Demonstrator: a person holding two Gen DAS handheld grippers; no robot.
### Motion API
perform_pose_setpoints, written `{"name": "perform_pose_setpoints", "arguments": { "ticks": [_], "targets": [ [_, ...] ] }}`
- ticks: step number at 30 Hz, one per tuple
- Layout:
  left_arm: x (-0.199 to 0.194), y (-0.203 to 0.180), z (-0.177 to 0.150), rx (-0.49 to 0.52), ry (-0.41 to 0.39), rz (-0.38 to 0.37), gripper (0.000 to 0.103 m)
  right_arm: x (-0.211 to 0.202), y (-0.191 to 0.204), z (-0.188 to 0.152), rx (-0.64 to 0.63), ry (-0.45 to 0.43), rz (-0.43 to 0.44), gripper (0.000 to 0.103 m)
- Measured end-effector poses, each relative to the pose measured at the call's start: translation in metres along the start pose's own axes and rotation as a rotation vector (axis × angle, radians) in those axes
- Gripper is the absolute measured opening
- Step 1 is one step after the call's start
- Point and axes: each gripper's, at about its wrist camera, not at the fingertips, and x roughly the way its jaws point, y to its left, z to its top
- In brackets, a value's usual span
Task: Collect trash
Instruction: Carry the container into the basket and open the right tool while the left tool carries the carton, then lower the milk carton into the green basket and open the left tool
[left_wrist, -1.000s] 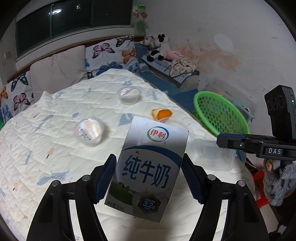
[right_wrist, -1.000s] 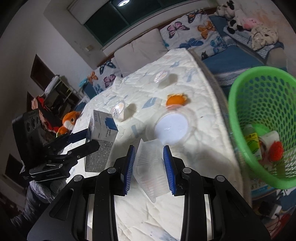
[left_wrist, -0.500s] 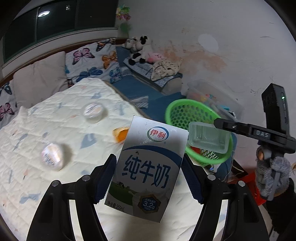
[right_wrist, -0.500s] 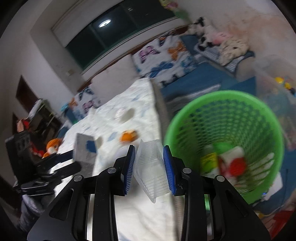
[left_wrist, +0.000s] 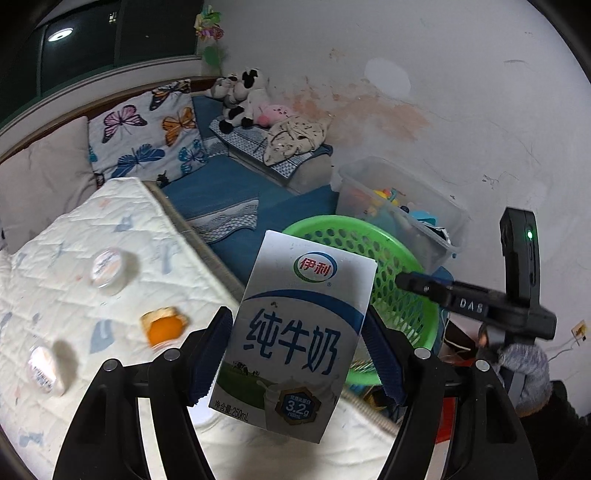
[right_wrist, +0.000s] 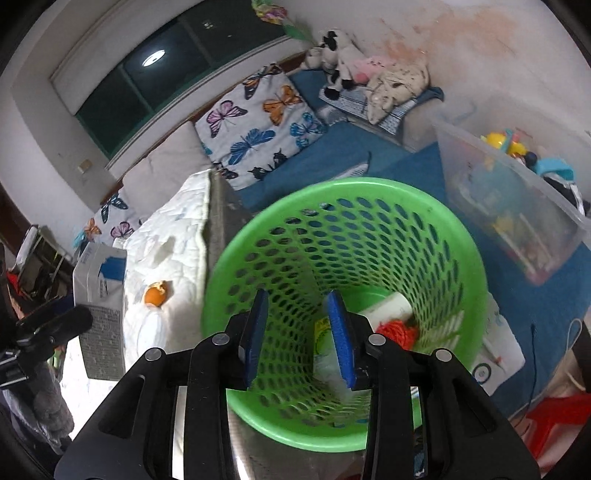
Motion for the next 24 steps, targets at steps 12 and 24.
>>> {"name": "perform_pose_setpoints", "arguments": {
  "ticks": [12, 24],
  "targets": [
    [0.062, -0.029, 0.014, -0.028, 0.076, -0.036, 0.069, -0.026, -0.016, -0.01, -0.009, -0.046, -0.036, 0.051],
    [0.089, -0.043, 0.017, -0.054, 0.104, -0.062, 0.077, -0.031, -0.026, -0.019, -0.008, -0.047, -0.048, 0.062]
  ]
}}
